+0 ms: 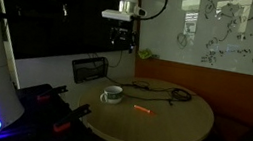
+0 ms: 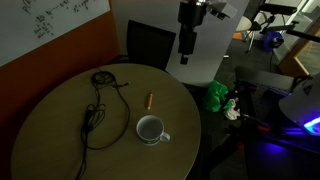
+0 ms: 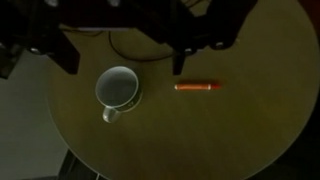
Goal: Move the white mug to the right
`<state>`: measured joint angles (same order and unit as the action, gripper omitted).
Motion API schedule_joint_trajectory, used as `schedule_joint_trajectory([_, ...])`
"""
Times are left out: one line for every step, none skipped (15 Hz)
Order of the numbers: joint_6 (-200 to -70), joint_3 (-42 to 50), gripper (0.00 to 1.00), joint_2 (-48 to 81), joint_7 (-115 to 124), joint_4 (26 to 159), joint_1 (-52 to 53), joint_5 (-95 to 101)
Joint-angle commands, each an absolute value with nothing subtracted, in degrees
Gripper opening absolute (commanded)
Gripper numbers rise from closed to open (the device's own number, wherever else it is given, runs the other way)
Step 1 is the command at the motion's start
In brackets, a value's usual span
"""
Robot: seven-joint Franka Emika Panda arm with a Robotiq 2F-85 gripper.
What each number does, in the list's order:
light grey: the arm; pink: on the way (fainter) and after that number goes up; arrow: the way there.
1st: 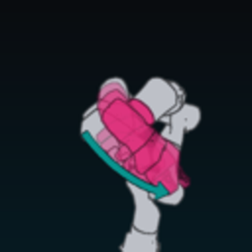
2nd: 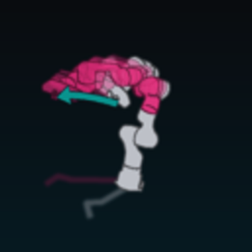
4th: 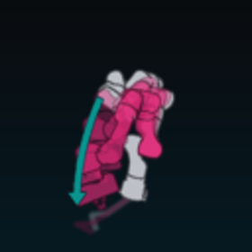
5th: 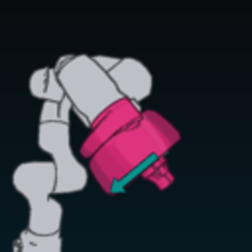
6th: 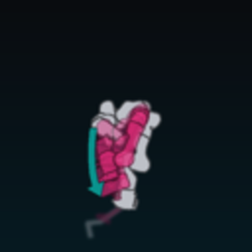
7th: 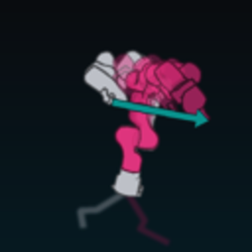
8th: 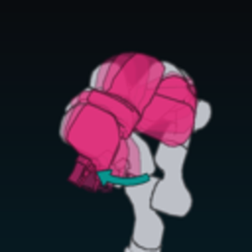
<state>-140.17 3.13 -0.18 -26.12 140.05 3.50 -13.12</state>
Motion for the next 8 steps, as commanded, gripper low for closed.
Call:
schedule_joint_trajectory([-141.2, 0.2, 1.0, 8.3, -25.9, 136.9, 3.1, -13.0])
schedule_joint_trajectory([-142.8, -0.9, 1.0, 11.3, -25.1, 136.1, 3.2, -13.0])
schedule_joint_trajectory([-144.4, -1.7, 1.0, 14.5, -22.6, 135.1, 3.3, -10.8])
schedule_joint_trajectory([-145.6, -2.5, 1.0, 17.6, -21.8, 133.8, 3.2, -9.8])
schedule_joint_trajectory([-147.2, -3.1, 1.0, 20.5, -20.3, 132.5, 3.3, -8.5])
schedule_joint_trajectory([-148.8, -3.3, 1.0, 23.6, -18.7, 130.9, 3.4, -7.1])
schedule_joint_trajectory([-149.3, -3.9, 1.0, 26.5, -18.2, 129.0, 3.1, -6.5])
schedule_joint_trajectory([-149.9, -4.1, 1.0, 29.4, -17.2, 127.0, 3.2, -5.3])
